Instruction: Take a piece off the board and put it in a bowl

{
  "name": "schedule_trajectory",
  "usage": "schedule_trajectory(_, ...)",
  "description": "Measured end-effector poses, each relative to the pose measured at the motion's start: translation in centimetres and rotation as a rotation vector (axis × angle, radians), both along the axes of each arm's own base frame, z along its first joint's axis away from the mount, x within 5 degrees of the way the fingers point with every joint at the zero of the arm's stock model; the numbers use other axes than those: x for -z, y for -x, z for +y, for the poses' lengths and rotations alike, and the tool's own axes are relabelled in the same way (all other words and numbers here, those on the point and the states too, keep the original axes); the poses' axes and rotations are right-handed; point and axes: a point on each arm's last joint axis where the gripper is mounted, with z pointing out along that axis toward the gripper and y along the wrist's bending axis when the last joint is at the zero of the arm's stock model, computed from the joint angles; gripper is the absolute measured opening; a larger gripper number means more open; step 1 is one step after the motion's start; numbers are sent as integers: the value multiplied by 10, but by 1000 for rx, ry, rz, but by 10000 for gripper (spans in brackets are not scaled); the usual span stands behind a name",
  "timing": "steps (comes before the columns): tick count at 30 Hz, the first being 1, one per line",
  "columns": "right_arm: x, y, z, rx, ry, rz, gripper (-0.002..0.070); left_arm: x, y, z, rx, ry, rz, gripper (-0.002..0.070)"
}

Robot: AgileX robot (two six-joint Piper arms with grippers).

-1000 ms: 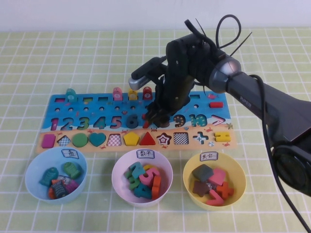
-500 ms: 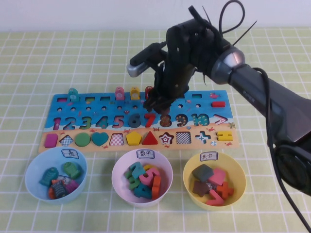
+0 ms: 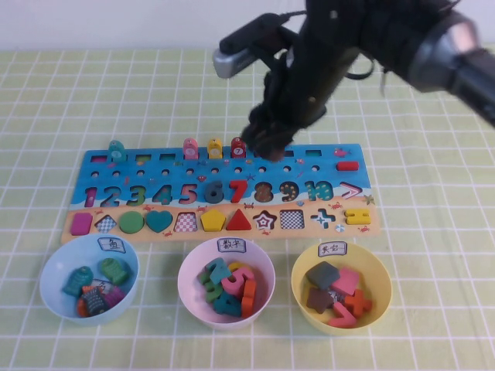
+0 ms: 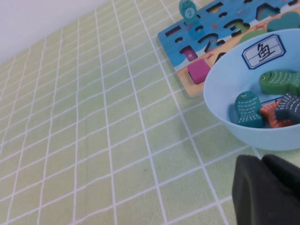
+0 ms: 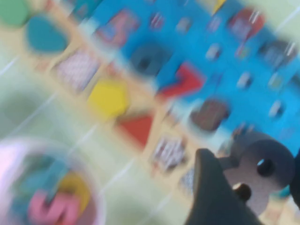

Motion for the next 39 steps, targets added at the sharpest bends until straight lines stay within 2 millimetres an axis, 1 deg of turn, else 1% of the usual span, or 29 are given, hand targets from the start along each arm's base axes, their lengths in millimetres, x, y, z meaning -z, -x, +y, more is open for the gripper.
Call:
schedule_trajectory(2, 3, 17, -5, -17, 26, 42, 300, 0, 0, 0, 0, 0, 0, -5)
schedule_trajectory(3, 5, 29, -5, -36, 44, 63, 301, 0, 0, 0, 0, 0, 0, -5)
schedule_trajectory(5, 14, 55, 1, -89, 82, 107, 301, 0, 0, 0, 0, 0, 0, -5)
schedule_trajectory(6, 20, 68, 6, -122, 103, 129, 300, 0, 0, 0, 0, 0, 0, -5)
schedule_trajectory(7, 25, 76, 10, -143, 118, 145, 301, 0, 0, 0, 0, 0, 0, -5)
schedule_trajectory(8, 32, 89, 19, -184, 138, 162, 301, 0, 0, 0, 0, 0, 0, -5)
schedule_trajectory(10, 42, 105, 32, -247, 164, 176, 300, 0, 0, 0, 0, 0, 0, -5)
schedule_trajectory(12, 45, 116, 46, -294, 157, 157, 300, 0, 0, 0, 0, 0, 0, -5)
schedule_trajectory(14, 48, 121, 58, -335, 144, 112, 300, 0, 0, 0, 0, 0, 0, -5)
schedule_trajectory(16, 52, 121, 64, -354, 138, 90, 300, 0, 0, 0, 0, 0, 0, -4)
schedule_trajectory(21, 75, 116, 72, -360, 161, 102, 300, 0, 0, 0, 0, 0, 0, -5)
schedule_trajectory(24, 84, 112, 76, -359, 160, 97, 300, 0, 0, 0, 0, 0, 0, -5)
schedule_trajectory(31, 86, 110, 78, -410, 159, 64, 305, 0, 0, 0, 0, 0, 0, -5)
schedule_trajectory(32, 86, 110, 78, -417, 158, 58, 327, 0, 0, 0, 0, 0, 0, -5)
schedule_trajectory(35, 86, 109, 79, -420, 149, 45, 465, 0, 0, 0, 0, 0, 0, -5)
schedule_trajectory(36, 86, 109, 79, -417, 148, 46, 492, 0, 0, 0, 0, 0, 0, -5)
schedule_trajectory(37, 86, 109, 79, -412, 147, 48, 510, 0, 0, 0, 0, 0, 0, -5)
schedule_trajectory(38, 85, 109, 79, -405, 148, 52, 511, 0, 0, 0, 0, 0, 0, -5)
schedule_trajectory(39, 84, 109, 79, -392, 153, 60, 493, 0, 0, 0, 0, 0, 0, -5)
